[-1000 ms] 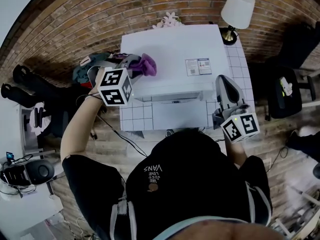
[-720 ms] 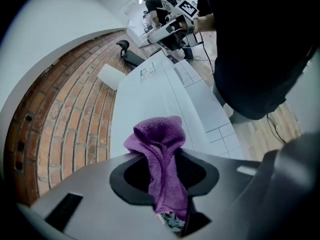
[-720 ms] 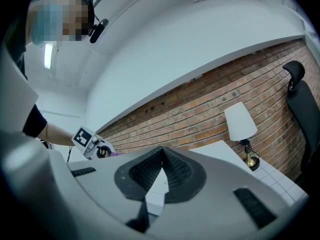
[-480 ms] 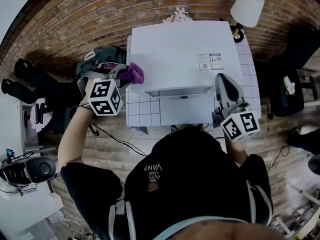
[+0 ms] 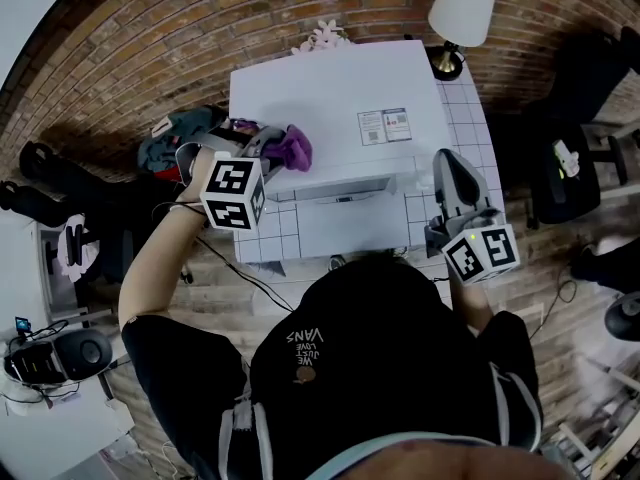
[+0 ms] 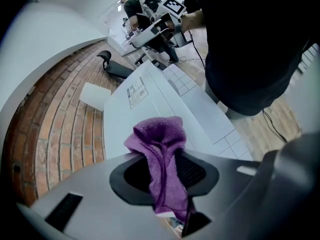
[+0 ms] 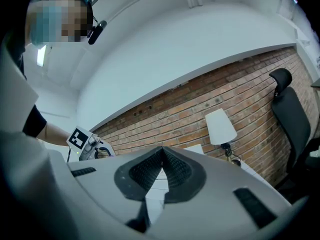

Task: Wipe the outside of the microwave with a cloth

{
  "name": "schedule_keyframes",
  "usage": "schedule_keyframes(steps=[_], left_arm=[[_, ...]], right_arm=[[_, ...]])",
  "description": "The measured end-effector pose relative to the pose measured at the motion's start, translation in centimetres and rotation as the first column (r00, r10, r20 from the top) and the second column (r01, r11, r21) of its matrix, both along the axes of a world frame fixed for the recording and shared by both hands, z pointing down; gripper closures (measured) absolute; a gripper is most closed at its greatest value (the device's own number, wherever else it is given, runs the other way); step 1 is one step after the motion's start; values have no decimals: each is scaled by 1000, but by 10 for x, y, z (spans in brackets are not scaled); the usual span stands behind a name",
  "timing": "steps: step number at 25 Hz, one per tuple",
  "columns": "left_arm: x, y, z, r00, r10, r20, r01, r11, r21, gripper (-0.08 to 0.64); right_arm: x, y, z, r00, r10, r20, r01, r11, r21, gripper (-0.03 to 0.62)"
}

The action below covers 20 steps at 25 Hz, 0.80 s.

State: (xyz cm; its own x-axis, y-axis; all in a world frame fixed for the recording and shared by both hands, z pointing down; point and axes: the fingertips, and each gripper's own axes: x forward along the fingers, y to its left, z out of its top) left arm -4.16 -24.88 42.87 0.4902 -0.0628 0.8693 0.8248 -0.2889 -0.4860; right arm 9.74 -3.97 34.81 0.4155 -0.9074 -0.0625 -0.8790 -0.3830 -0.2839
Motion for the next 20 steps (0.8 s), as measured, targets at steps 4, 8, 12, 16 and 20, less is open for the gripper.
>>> schedule_keyframes(steps=[4, 8, 12, 16, 20], left_arm=[[46, 45, -2, 995, 96, 0, -96, 995, -9, 428], [91, 90, -4, 980, 198, 3, -198, 980, 0, 428], [131, 136, -5, 956, 295, 2, -295, 956, -7, 428], [167, 177, -6, 930, 368, -16, -368, 930, -15, 428], [189, 210, -7, 905, 423, -38, -424, 905, -28, 428]], right_arm=[[25, 25, 0, 999, 33, 7, -33, 999, 5, 595], [48, 49, 0, 998, 69, 8, -69, 998, 15, 595], [69, 76, 1, 993, 114, 10, -114, 993, 17, 595], [86, 100, 4, 988, 154, 15, -154, 988, 17, 595], [95, 114, 6, 984, 178, 19, -178, 984, 11, 595]])
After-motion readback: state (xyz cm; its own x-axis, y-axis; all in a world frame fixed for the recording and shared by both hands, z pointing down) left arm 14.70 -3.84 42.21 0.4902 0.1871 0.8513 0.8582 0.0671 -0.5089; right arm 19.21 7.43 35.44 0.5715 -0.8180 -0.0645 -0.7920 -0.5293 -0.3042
